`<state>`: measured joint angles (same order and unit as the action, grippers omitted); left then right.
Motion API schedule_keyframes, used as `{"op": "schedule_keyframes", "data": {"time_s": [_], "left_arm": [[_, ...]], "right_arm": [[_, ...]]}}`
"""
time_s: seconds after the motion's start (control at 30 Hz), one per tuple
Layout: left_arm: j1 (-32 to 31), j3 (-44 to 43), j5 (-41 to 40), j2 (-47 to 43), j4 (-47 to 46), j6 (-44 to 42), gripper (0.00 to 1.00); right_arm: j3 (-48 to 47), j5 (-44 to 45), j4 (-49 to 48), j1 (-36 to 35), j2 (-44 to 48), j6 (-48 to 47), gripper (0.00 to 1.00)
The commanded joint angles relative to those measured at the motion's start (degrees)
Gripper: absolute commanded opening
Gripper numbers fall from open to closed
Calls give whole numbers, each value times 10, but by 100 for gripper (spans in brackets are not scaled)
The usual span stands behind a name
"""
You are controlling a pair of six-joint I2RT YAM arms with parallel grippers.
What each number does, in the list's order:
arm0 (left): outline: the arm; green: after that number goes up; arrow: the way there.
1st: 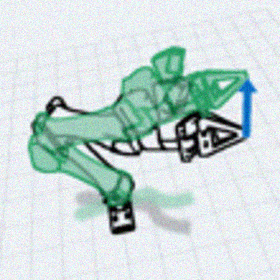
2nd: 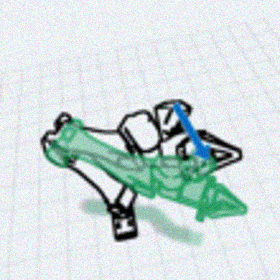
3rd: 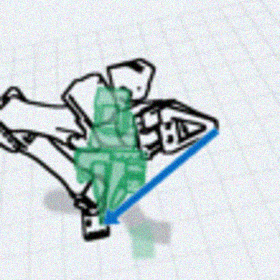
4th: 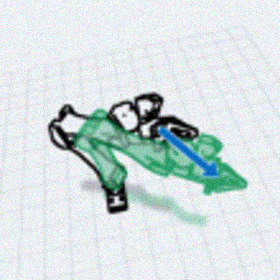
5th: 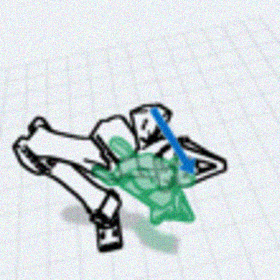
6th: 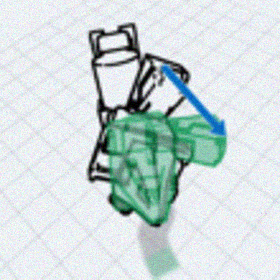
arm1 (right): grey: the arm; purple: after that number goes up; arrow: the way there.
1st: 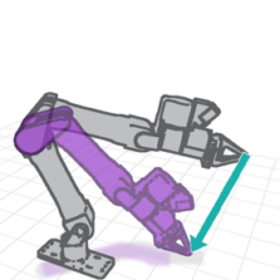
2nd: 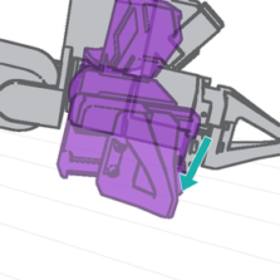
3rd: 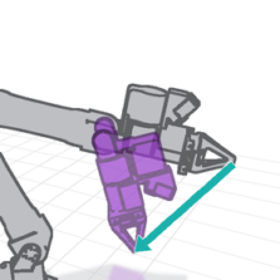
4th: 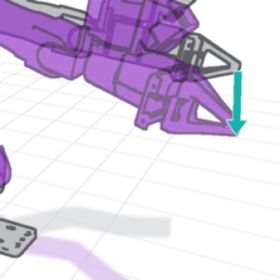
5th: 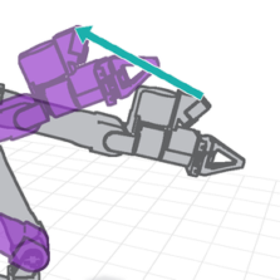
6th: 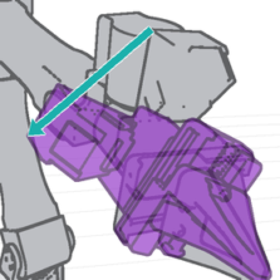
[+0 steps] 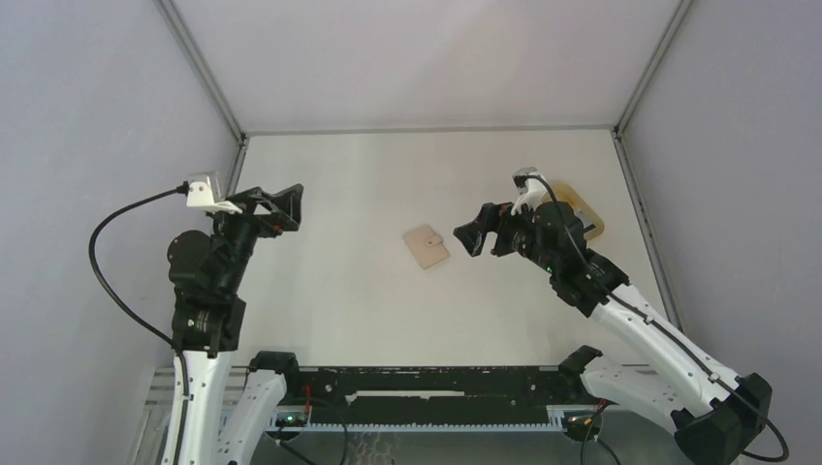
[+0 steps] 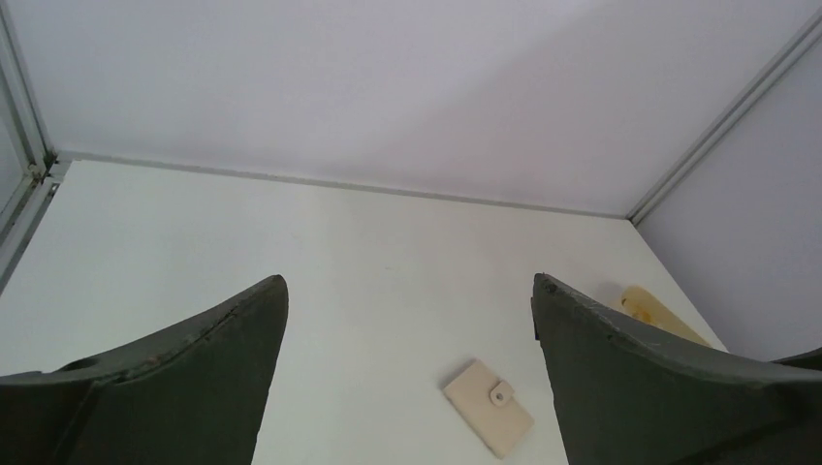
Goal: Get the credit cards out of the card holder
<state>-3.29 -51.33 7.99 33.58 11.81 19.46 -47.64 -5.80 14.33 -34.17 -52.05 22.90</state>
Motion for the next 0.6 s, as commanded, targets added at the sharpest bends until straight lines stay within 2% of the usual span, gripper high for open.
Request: {"op": "schedule_keyframes", "data": {"time_s": [0.0,0.1,0.13,0.23,0.37,0.57], "left_arm": [[3,7,-20,1,-7,-21,100],[3,5,-11,6,-3,-29,100],[4,0,-3,14,5,-29,100],[3,-16,18,70,38,-15,100],[3,5,4,136,35,53,100],[3,40,24,166,-3,100,100]], "right_arm": [[-22,68,-17,-22,4,-23,100],[-26,-20,7,-15,-22,-86,100],[-37,-24,19,-14,-38,-86,99],[-77,2,60,-10,-111,-72,92],[-111,55,66,9,-190,-50,90],[-127,110,70,170,-235,-23,90]]}}
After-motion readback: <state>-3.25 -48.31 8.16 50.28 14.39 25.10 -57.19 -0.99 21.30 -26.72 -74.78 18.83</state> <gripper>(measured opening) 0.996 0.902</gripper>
